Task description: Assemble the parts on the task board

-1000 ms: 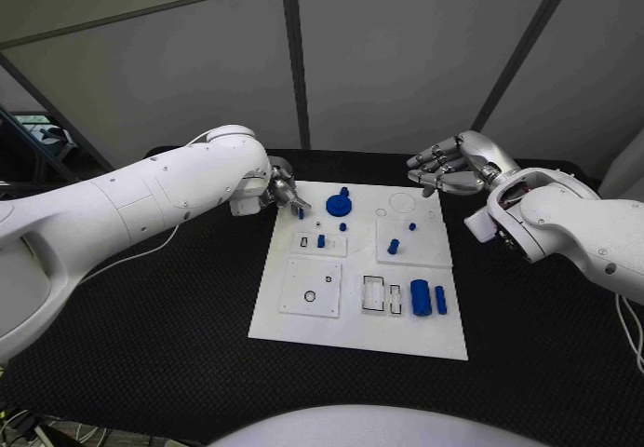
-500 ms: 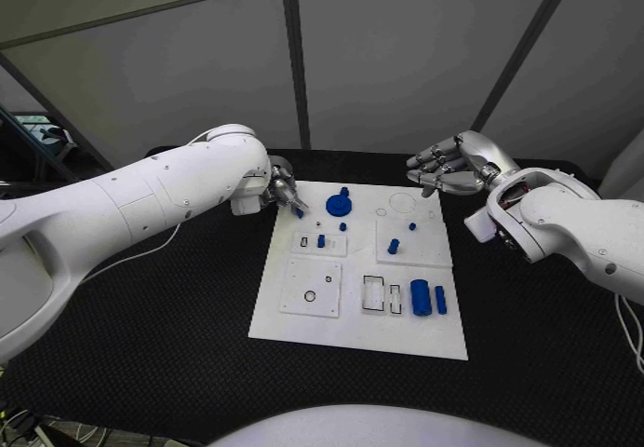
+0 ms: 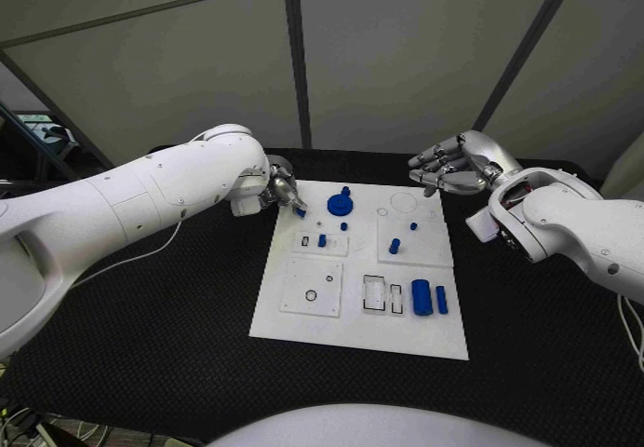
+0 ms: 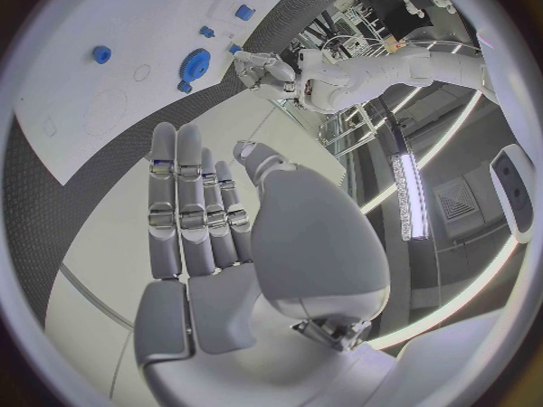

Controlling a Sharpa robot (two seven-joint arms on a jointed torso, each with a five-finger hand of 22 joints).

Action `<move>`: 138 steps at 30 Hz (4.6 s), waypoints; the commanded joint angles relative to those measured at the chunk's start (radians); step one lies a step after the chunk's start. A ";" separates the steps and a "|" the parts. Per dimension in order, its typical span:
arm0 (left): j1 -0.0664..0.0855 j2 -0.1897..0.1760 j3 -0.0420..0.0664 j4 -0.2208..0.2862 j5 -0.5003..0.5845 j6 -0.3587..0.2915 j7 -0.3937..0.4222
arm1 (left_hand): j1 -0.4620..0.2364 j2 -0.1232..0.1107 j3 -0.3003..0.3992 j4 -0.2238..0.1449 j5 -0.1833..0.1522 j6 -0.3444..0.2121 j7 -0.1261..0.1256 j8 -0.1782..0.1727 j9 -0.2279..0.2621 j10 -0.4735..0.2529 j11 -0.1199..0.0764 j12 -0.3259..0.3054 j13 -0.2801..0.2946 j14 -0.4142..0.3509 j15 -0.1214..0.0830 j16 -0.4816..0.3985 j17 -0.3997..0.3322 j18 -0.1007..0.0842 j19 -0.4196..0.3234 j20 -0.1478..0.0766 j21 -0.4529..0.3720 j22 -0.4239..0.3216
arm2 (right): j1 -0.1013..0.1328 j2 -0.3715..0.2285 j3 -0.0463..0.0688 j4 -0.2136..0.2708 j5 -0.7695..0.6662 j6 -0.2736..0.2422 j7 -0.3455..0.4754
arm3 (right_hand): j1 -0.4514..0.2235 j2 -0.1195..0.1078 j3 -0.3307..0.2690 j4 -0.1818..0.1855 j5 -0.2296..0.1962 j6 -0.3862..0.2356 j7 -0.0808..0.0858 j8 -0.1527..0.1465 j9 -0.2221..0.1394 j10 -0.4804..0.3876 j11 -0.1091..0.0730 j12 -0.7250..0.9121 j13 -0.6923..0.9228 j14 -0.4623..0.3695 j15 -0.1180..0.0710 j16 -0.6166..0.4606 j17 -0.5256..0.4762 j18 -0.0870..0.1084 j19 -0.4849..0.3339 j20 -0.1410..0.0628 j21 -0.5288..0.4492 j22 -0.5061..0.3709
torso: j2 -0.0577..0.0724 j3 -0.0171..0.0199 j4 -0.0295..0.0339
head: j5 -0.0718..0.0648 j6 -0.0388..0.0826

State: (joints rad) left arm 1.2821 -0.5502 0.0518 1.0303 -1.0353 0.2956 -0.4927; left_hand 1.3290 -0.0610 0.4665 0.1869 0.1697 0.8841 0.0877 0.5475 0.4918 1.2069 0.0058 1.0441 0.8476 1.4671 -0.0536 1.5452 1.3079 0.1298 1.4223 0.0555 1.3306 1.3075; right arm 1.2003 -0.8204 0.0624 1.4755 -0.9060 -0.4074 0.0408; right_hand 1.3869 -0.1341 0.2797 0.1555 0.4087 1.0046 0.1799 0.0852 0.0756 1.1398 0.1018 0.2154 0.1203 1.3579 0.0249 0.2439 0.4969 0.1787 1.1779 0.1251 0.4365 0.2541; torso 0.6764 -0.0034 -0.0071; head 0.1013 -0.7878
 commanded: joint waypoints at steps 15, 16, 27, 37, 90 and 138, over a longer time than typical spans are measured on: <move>-0.012 -0.186 0.000 0.267 0.158 -0.176 0.032 | -0.077 -0.057 0.197 -0.156 0.107 0.014 -0.015 0.045 0.021 0.044 -0.011 0.016 0.019 0.095 -0.011 0.005 0.234 -0.067 0.018 -0.008 0.022 0.043 | 0.002 -0.003 0.001 -0.004 -0.002 0.002 0.005 | -0.003 0.002 0.007 0.002 0.008 0.003 0.001 0.001 0.001 0.008 0.002 -0.005 -0.002 0.008 0.000 -0.005 0.002 0.004 0.008 -0.002 -0.005 -0.002 | -0.001 -0.0002 0.0012 | 0.007 -0.001; -0.013 -0.191 0.000 0.275 0.159 -0.180 0.032 | -0.078 -0.058 0.199 -0.157 0.108 0.015 -0.015 0.046 0.021 0.045 -0.011 0.016 0.019 0.095 -0.011 0.005 0.234 -0.067 0.018 -0.008 0.023 0.043 | 0.002 -0.002 0.001 -0.005 -0.002 0.002 0.005 | -0.003 0.002 0.007 0.002 0.008 0.003 0.001 0.001 0.001 0.008 0.002 -0.005 -0.002 0.008 0.000 -0.005 0.002 0.004 0.008 -0.002 -0.005 -0.002 | 0.000 0.0001 0.0008 | 0.008 -0.001; -0.067 -0.260 -0.002 0.436 0.073 -0.302 0.020 | -0.101 -0.081 0.226 -0.171 0.153 0.026 -0.022 0.062 0.029 0.064 -0.017 0.023 0.028 0.096 -0.016 0.007 0.237 -0.070 0.027 -0.013 0.034 0.057 | 0.001 0.001 0.000 -0.007 -0.002 0.001 0.006 | -0.003 0.002 0.007 0.002 0.009 0.003 0.001 0.001 0.001 0.008 0.002 -0.005 -0.002 0.008 0.000 -0.005 0.002 0.004 0.009 -0.002 -0.005 -0.002 | 0.000 -0.0007 0.0009 | 0.016 -0.006; -0.097 -0.242 -0.004 0.448 0.031 -0.284 -0.004 | -0.104 -0.083 0.230 -0.173 0.155 0.028 -0.023 0.064 0.030 0.066 -0.018 0.023 0.029 0.095 -0.017 0.006 0.236 -0.070 0.026 -0.014 0.033 0.056 | 0.001 0.005 0.000 -0.011 -0.002 0.004 0.002 | -0.004 0.002 0.007 0.003 0.010 0.003 0.001 0.001 0.001 0.008 0.002 -0.005 -0.003 0.008 0.000 -0.005 0.002 0.004 0.009 -0.002 -0.005 -0.002 | 0.001 -0.0017 -0.0011 | 0.016 -0.006; -0.103 -0.223 -0.004 0.421 -0.107 -0.214 -0.027 | -0.117 -0.094 0.251 -0.181 0.171 0.033 -0.026 0.076 0.038 0.076 -0.022 0.025 0.031 0.096 -0.021 0.008 0.238 -0.073 0.034 -0.018 0.044 0.069 | 0.001 0.009 0.000 -0.013 -0.002 0.009 0.001 | -0.003 0.003 0.009 0.003 0.012 0.003 0.001 0.001 0.001 0.008 0.002 -0.005 -0.004 0.009 0.000 -0.006 0.002 0.004 0.010 -0.002 -0.006 -0.002 | 0.001 0.0001 -0.0015 | 0.017 -0.013; -0.102 -0.198 -0.004 0.391 -0.109 -0.159 -0.027 | -0.300 -0.097 0.043 -0.056 0.163 0.065 -0.055 0.096 0.066 0.095 -0.042 0.030 0.032 0.098 -0.036 0.013 0.245 -0.075 0.041 -0.033 0.044 0.080 | 0.001 0.000 0.000 -0.002 -0.002 0.008 -0.001 | -0.004 0.002 0.009 0.003 0.013 0.003 0.002 0.001 0.001 0.008 0.002 -0.005 -0.006 0.009 0.000 -0.008 0.002 0.003 0.010 -0.002 -0.007 -0.003 | 0.001 0.0002 -0.0022 | 0.008 -0.017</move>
State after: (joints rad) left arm 1.1790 -0.7497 0.0480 1.4229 -1.1445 0.1219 -0.5158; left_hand 1.0388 -0.1599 0.5157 0.1290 0.3330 0.9438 0.0283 0.6468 0.5586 1.3029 -0.0404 1.0689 0.8788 1.4634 -0.0893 1.5531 1.3079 0.1301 1.4597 0.0250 1.3709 1.3075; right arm 1.1998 -0.8195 0.0621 1.4694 -0.9060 -0.4019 0.0378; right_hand 1.3869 -0.1341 0.2822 0.1585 0.4175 1.0046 0.1799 0.0852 0.0748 1.1399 0.1018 0.2154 0.1164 1.3579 0.0249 0.2404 0.4978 0.1787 1.1814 0.1216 0.4365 0.2524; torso 0.6778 -0.0028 -0.0092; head 0.1108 -0.8051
